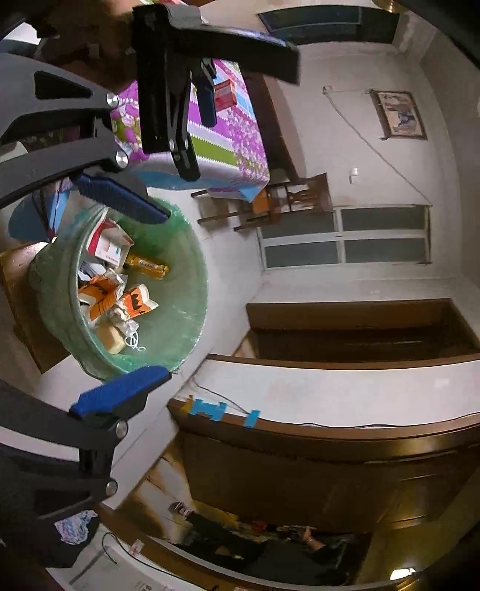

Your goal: Collect trash

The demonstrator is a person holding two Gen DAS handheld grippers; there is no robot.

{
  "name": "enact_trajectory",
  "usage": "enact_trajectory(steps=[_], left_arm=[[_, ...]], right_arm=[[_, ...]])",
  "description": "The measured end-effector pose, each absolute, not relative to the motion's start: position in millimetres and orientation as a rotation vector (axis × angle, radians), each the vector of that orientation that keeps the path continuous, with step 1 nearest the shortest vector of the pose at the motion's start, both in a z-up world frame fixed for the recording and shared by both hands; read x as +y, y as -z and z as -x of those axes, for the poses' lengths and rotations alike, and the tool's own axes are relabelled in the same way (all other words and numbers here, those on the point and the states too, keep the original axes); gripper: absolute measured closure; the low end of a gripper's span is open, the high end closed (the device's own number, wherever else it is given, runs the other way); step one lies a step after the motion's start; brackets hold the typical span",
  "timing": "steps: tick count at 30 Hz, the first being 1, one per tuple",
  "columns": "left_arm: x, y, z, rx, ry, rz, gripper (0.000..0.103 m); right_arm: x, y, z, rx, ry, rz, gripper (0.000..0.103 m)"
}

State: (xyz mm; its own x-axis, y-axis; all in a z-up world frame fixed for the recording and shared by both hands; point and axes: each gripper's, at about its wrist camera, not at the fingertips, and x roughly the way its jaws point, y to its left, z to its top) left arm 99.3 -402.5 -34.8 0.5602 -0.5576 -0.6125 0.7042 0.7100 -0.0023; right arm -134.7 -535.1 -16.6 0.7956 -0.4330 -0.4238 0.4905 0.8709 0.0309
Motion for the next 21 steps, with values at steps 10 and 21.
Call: enact_trajectory(steps=[10,21], left_arm=[[-367.8,19.9,-72.7,0.528,0.763,-0.23,0.006],[-327.5,23.5,-58.6,0.488,0.753,-0.193,0.005]], right_arm=[[-497.2,2.6,181.5,0.282,0.55,-0.12,0.005],[-468.9,18.5,208.8,0.238,0.596,-0.13,0.005]])
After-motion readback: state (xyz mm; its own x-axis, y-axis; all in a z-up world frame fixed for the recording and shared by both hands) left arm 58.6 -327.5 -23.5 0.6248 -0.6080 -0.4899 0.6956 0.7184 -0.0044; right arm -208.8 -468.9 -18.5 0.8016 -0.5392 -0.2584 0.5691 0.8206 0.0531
